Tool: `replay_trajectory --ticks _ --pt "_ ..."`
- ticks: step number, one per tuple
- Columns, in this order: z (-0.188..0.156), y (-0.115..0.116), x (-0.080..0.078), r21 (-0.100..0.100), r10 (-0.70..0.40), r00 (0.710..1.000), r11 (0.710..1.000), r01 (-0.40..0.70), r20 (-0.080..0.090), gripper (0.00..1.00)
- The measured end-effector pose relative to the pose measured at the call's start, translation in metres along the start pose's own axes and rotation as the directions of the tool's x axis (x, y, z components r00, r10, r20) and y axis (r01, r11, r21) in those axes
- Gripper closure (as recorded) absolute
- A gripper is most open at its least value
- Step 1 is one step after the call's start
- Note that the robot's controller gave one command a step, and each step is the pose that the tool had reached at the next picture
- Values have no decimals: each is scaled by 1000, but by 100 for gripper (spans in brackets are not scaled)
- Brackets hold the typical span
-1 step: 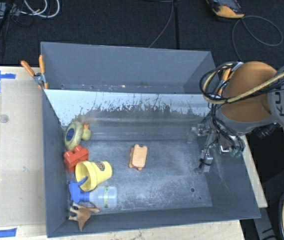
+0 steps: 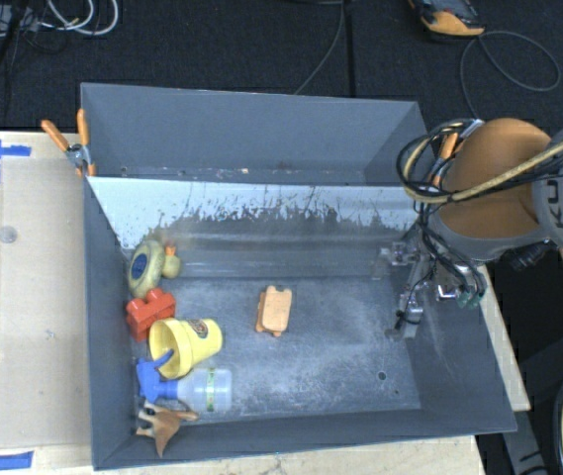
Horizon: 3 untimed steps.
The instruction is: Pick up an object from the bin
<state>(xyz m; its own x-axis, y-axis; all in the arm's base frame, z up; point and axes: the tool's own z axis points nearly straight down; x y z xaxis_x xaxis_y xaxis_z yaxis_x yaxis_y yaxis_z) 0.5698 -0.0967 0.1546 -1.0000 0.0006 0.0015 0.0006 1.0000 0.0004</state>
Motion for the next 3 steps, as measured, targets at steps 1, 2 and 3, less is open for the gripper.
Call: replay_trajectory --ticks 1,2,3 --pt "33 24 -32 2 -24 1000 1000 24 6 0" --pt "79 72 -21 -1 -137 991 991 137 -1 0" --pt "89 88 -19 -1 -190 982 982 190 -3 0"
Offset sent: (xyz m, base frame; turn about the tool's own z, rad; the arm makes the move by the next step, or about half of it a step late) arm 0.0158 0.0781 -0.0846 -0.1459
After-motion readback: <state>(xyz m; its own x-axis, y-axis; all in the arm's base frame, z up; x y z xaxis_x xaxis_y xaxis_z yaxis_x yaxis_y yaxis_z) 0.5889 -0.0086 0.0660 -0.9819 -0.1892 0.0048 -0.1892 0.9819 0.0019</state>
